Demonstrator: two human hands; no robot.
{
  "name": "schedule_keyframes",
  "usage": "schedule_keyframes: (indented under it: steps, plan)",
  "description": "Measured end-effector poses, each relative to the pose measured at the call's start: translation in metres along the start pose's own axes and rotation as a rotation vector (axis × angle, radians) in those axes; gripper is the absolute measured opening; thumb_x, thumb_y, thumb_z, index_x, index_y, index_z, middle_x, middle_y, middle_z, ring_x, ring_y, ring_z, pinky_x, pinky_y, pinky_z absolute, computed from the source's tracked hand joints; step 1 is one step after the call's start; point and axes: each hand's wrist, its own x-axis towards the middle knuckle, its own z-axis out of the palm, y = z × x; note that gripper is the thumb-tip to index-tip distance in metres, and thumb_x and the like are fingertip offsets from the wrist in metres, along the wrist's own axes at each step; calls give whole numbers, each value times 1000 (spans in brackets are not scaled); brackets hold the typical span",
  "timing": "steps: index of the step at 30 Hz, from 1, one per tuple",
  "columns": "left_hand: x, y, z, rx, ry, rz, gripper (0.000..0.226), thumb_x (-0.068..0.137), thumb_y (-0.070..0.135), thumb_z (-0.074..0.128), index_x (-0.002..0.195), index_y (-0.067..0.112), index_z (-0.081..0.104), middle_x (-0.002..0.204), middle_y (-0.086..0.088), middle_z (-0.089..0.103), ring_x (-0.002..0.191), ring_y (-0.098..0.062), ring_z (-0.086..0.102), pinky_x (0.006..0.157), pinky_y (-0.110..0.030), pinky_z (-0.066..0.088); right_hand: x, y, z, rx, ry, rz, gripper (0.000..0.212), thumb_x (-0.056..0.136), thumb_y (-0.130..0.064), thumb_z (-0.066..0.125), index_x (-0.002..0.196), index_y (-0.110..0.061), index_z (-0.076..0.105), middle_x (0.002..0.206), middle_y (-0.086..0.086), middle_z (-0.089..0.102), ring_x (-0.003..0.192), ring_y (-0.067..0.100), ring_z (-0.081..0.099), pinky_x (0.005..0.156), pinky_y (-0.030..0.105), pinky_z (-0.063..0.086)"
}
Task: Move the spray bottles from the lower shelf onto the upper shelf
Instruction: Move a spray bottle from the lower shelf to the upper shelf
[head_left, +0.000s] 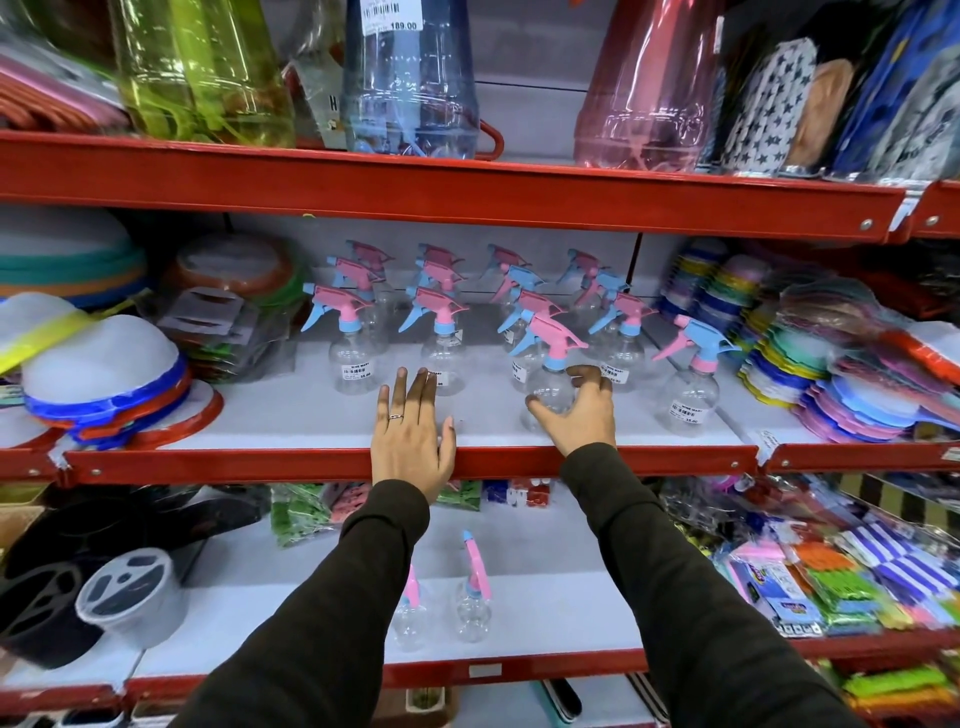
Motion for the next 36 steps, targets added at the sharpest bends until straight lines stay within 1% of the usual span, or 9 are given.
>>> schedule_keyframes:
  steps: [5, 8, 13, 17, 21, 23, 27, 31, 36]
  plan:
    - [0, 0, 0, -2, 5, 6, 65, 98, 39, 26, 154, 7, 29, 164, -8, 27, 155, -27, 7, 126, -43, -1, 1, -2, 1, 43, -51, 8, 68, 75, -31, 78, 133, -13, 49, 133, 12, 54, 121, 30, 54, 104, 40, 46]
    - [0, 0, 0, 9, -2, 4, 66, 98, 41, 23, 155, 7, 28, 164, -8, 25, 155, -27, 5, 126, -43, -1, 1, -3, 2, 55, -63, 28, 71, 76, -31, 77, 138, -13, 48, 136, 12, 54, 123, 29, 54, 105, 37, 45]
    - [1, 0, 0, 20, -30, 1, 67, 98, 41, 22, 155, 7, 25, 165, -8, 23, 155, -27, 3, 126, -43, -2, 1, -2, 3, 56, -65, 37, 71, 76, -32, 75, 139, -15, 48, 136, 12, 54, 123, 29, 54, 103, 33, 44]
    - [2, 0, -1, 17, -45, 0, 67, 98, 40, 23, 155, 6, 26, 165, -9, 24, 155, -28, 3, 126, -44, 0, 2, 0, 3, 42, -73, 35, 70, 77, -31, 74, 140, -16, 46, 136, 12, 53, 122, 30, 54, 104, 36, 46]
    - [3, -1, -2, 17, -65, 5, 67, 97, 40, 22, 155, 6, 26, 164, -9, 25, 155, -28, 5, 126, -44, -1, -5, 0, 1, 76, -48, 4, 70, 78, -33, 75, 139, -18, 45, 142, 6, 40, 124, 21, 48, 106, 26, 37]
    - [4, -1, -2, 12, -72, 4, 68, 97, 40, 22, 156, 6, 25, 164, -9, 24, 155, -28, 4, 126, -44, -2, -15, 2, -3, 129, 27, -63, 64, 78, -32, 76, 133, -20, 48, 135, 1, 37, 121, 17, 46, 103, 24, 36]
    - [3, -2, -2, 3, -87, 7, 64, 100, 38, 28, 156, 8, 24, 165, -8, 24, 155, -28, 4, 126, -43, -2, -44, 7, -9, 217, 162, -179, 40, 79, -30, 73, 116, -31, 58, 114, -11, 43, 100, 7, 51, 86, 26, 48]
    - [1, -3, -4, -24, -110, 35, 61, 103, 39, 25, 157, 11, 19, 166, -6, 21, 155, -25, 6, 126, -41, 2, -72, 13, -8, 241, 223, -222, 25, 81, -22, 70, 106, -25, 66, 106, -7, 52, 91, 14, 57, 72, 28, 52]
    - [-7, -26, -17, -48, -52, 53, 62, 100, 37, 21, 155, 9, 27, 163, -8, 29, 154, -28, 13, 126, -46, 10, -109, 27, -1, 253, 195, -221, 19, 80, -14, 70, 97, -21, 66, 98, -5, 58, 79, 5, 57, 69, 14, 46]
